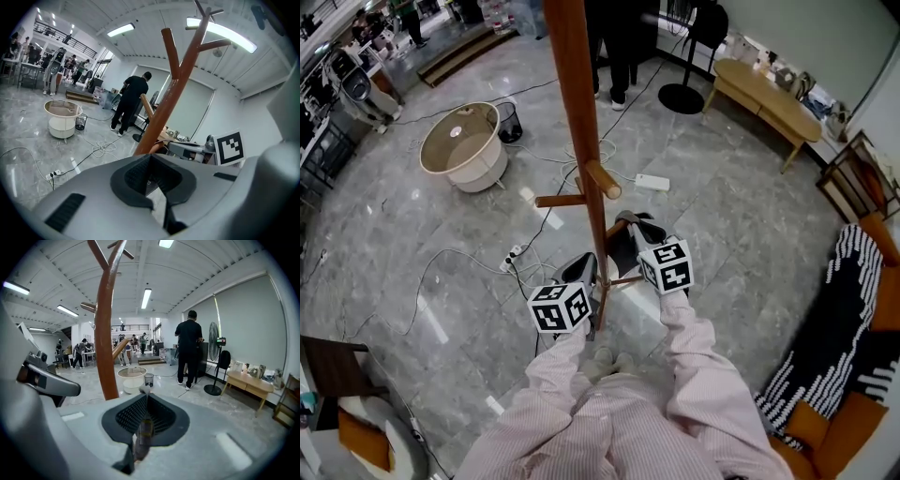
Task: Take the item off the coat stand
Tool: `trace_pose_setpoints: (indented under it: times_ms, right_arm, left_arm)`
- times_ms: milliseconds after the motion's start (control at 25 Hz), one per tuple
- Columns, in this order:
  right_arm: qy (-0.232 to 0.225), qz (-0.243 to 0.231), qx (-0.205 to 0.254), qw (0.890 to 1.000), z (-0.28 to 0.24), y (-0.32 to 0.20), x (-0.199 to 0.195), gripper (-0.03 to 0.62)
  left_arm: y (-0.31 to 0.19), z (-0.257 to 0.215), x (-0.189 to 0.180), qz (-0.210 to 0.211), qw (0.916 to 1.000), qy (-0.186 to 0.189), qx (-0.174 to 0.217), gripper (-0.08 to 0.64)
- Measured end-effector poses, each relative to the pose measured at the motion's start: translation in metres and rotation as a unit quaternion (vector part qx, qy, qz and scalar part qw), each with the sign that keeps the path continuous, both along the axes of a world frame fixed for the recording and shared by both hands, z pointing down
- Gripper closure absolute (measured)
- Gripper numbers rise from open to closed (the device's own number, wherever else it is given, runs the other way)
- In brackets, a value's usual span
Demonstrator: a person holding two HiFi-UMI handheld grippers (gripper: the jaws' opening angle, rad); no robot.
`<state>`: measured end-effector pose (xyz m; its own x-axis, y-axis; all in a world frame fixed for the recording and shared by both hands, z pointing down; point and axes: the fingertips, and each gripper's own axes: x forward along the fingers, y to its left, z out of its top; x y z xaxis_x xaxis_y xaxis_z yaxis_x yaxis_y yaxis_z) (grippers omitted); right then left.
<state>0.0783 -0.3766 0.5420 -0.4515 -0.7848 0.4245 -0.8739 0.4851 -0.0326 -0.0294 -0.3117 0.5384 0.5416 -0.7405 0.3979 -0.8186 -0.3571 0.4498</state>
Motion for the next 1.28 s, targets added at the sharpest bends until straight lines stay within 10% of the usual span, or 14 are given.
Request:
trace_pose_setpoints:
  times_ms: [1280]
  right_arm:
    - [-0.077,0.079,0.001,0.994,-0.021,0.064,0.057,0.575]
  left_arm:
    - [0.038,-0.032,0.013,0.079,0.9941,-0.029,0.069,0.558]
